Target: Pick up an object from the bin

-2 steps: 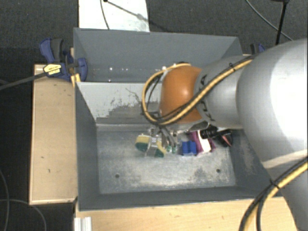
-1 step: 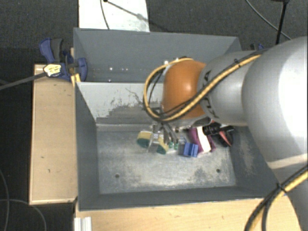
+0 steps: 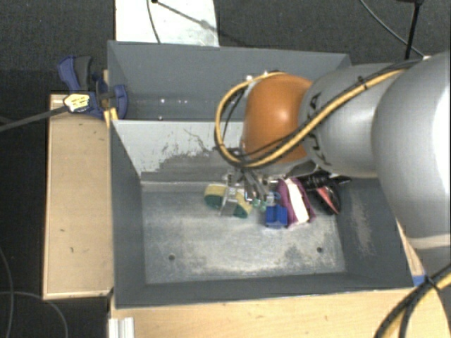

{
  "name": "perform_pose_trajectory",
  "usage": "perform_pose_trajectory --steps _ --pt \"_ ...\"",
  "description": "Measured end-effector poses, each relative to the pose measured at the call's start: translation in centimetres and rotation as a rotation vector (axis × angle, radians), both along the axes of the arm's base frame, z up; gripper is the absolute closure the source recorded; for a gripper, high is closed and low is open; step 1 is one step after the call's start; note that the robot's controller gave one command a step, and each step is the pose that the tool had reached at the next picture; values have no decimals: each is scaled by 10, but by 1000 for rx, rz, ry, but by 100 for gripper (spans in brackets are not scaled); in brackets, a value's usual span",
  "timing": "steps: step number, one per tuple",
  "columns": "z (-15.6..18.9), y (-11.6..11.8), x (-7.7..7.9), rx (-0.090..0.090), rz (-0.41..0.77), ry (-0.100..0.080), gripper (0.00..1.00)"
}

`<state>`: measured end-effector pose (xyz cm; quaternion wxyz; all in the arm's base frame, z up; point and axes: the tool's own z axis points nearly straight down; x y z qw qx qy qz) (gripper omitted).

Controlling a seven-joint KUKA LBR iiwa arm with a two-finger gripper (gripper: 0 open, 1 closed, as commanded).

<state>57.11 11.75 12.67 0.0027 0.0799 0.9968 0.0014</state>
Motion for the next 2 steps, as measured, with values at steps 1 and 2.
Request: perform_pose_trajectory --steps 1,2 --pt "9 0 1 0 0 0 100" --pt "12 1 2 0 0 -1 100"
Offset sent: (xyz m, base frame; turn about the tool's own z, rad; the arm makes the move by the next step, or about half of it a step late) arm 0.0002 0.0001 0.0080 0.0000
